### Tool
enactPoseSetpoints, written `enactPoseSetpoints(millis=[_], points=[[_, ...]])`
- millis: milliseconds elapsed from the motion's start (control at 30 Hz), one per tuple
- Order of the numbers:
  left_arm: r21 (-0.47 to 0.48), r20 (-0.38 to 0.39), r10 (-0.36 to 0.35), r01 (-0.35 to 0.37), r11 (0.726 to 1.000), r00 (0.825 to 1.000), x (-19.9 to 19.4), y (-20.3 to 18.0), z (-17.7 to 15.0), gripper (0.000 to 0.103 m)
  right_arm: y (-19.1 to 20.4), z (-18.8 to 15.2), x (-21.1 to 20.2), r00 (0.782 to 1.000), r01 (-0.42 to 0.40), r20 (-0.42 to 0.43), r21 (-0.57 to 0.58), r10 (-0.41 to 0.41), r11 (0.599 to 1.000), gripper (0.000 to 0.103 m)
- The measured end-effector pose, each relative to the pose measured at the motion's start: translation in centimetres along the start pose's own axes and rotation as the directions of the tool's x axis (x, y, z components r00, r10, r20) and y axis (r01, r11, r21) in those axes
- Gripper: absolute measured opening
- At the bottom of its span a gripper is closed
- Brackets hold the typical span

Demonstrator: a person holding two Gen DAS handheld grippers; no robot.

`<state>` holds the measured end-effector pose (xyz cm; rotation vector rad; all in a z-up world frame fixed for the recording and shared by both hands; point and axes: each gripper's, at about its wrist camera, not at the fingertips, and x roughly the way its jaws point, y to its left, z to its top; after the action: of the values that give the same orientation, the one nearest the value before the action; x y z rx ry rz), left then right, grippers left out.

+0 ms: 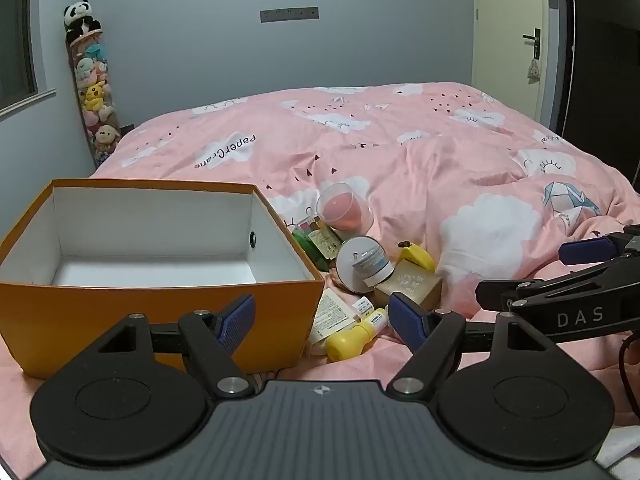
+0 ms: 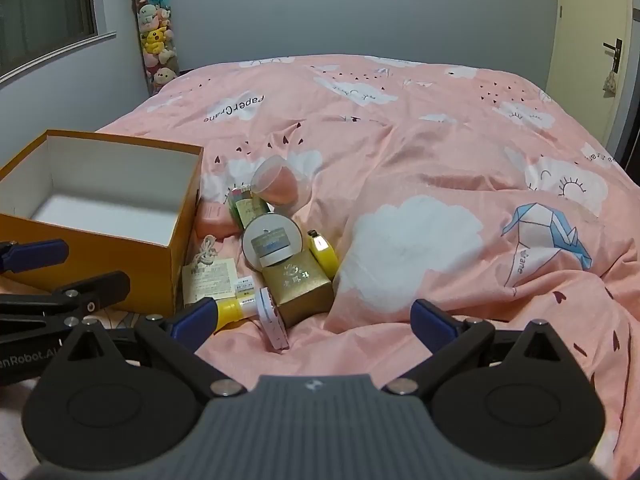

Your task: Organize rigid objects

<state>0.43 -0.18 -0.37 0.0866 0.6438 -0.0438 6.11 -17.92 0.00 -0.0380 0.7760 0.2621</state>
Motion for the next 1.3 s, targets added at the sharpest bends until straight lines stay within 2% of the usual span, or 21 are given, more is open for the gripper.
enactPoseSetpoints(millis=[1300], points=[[0.001, -0.003, -0.001, 0.001, 1.000, 1.000, 0.05, -0.01, 0.02, 0.089, 0.07, -0.20, 0.37, 1.000, -0.006, -0.015, 0.004, 0.007, 1.000, 0.100]])
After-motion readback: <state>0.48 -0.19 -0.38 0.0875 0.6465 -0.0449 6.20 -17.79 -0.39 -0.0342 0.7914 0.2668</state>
